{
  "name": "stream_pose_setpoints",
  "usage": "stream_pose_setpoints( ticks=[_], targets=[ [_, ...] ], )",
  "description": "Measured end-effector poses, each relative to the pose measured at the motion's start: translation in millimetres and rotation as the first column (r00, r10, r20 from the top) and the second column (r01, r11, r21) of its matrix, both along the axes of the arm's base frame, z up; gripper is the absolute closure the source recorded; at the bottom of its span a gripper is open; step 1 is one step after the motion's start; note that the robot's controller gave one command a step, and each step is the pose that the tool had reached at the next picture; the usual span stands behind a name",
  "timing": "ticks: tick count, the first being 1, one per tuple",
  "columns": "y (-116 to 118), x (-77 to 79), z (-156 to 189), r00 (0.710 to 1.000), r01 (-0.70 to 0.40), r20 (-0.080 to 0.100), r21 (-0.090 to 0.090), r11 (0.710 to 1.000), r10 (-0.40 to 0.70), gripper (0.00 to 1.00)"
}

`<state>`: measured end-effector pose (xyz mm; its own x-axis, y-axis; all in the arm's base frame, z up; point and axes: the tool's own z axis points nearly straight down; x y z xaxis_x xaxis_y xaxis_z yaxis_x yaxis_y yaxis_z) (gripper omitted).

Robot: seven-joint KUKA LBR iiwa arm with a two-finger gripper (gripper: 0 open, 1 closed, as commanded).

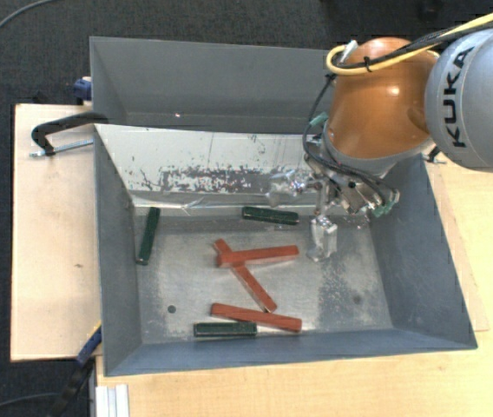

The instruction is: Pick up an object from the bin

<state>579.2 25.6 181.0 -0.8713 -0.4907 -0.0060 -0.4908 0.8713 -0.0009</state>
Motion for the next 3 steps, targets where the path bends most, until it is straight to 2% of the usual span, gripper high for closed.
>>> stream_pose_setpoints(
  ticks=[1,2,3],
  targets=[
    [-6.8,22.8,-111.5,0.996,-0.089,0.003,0.003,0.996,0.089,0.00],
    [-7.7,22.3,-109.5,0.996,-0.089,0.000,0.000,0.996,0.089,1.00],
    [-21.5,3.4,32.8,0.923,-0.384,0.007,-0.005,0.923,0.385,1.00]
  ],
)
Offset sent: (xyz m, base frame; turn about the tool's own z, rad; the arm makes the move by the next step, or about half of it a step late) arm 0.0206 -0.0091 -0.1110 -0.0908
